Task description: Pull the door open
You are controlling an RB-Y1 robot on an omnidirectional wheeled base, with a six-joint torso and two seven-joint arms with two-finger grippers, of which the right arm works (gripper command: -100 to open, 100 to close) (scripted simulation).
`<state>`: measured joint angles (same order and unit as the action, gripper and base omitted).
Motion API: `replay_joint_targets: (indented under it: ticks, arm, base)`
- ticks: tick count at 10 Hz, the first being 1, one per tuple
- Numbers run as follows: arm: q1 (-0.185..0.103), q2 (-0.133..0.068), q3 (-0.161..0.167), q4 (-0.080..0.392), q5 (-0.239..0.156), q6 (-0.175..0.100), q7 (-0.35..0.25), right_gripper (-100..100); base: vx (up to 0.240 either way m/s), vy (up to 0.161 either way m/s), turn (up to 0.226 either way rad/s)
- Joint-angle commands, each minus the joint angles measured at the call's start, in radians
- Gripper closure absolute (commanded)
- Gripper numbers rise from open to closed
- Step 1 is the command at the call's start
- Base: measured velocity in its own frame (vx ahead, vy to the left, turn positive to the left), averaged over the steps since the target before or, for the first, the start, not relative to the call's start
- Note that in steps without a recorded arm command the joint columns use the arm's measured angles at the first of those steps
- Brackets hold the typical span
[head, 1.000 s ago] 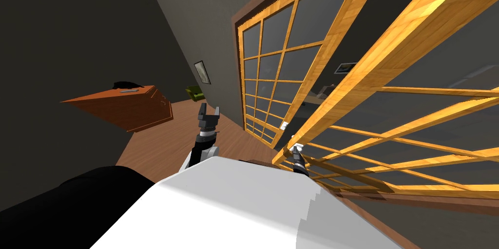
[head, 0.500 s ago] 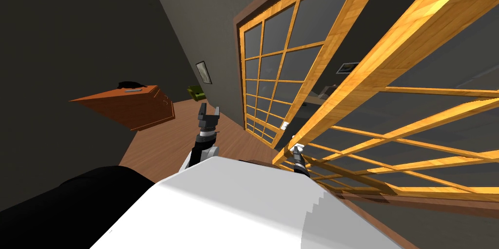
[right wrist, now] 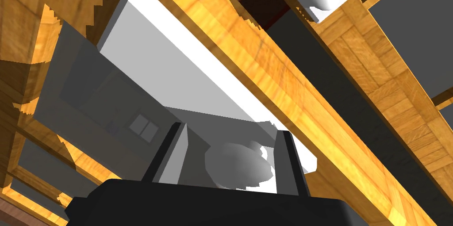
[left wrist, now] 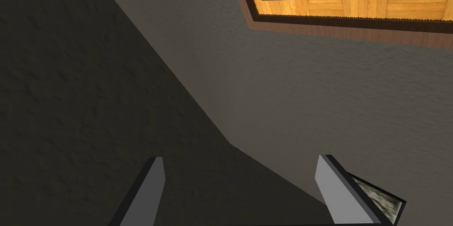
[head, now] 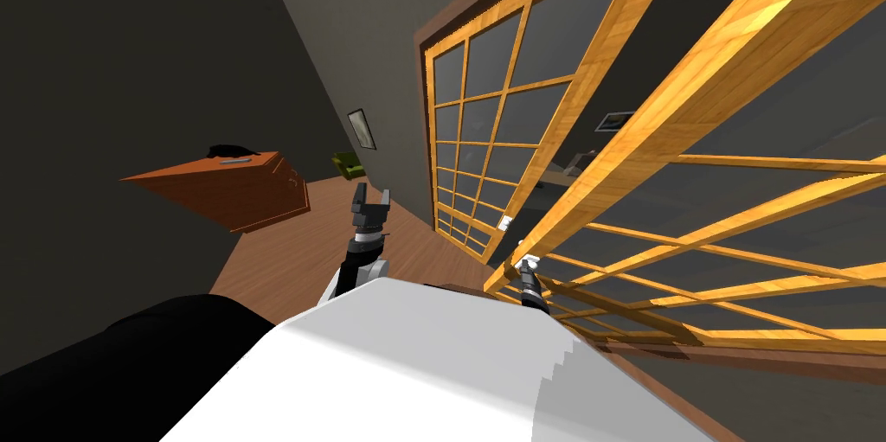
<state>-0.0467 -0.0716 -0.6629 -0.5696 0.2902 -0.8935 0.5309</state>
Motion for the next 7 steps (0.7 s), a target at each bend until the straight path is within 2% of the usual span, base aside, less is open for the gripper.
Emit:
replay_joint_targets:
  ticks: [1,2,3,7]
  arm:
    - [0.023,-0.015,-0.017,-0.050,-0.009,0.017,-0.010,100]
    - [0.023,-0.015,-0.017,-0.050,-0.009,0.017,-0.010,100]
    - [0.032,0.016,0.020,-0.076,-0.006,0.033,-0.050,100]
    - [0.037,0.007,0.039,-0.080,-0.039,0.033,-0.132,100]
  base:
    - [0.000,0.000,0.000]
    - [-0.007,0.002,0.005]
    - [-0.018,0.014,0.109]
    - [-0.036,-0.017,0.079]
